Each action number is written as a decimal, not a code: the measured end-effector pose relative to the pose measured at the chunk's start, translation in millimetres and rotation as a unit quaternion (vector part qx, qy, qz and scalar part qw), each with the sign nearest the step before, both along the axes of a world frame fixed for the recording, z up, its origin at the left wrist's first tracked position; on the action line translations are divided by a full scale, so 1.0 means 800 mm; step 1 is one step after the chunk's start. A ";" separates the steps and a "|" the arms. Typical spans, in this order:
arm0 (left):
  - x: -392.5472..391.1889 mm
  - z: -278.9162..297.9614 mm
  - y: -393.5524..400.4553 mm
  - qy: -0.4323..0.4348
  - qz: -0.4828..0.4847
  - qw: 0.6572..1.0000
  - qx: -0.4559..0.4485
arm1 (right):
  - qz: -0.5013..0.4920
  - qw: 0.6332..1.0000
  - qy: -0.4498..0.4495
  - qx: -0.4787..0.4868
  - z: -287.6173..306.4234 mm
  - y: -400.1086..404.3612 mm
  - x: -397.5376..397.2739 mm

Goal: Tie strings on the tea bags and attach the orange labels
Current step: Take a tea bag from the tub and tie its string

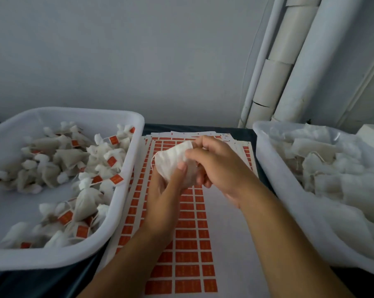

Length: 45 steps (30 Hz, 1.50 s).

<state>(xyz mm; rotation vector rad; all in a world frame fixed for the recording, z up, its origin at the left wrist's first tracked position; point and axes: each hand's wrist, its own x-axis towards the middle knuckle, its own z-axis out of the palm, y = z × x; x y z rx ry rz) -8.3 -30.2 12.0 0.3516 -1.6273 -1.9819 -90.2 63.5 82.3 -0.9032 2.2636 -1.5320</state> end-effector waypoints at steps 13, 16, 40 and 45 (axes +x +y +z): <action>-0.008 -0.020 -0.012 -0.110 0.025 0.967 -0.229 | -0.039 0.993 0.104 0.026 -0.062 0.040 -0.018; -0.005 -0.022 -0.012 -0.093 -0.047 0.952 -0.288 | 0.009 0.985 0.165 0.045 -0.066 0.040 -0.010; 0.002 -0.014 0.008 -0.091 -0.171 0.920 -0.342 | -0.043 0.987 0.052 -0.143 -0.066 0.041 -0.012; 0.001 -0.024 0.008 -0.147 -0.129 0.876 -0.441 | -0.076 0.971 -0.009 -0.227 -0.058 0.046 -0.017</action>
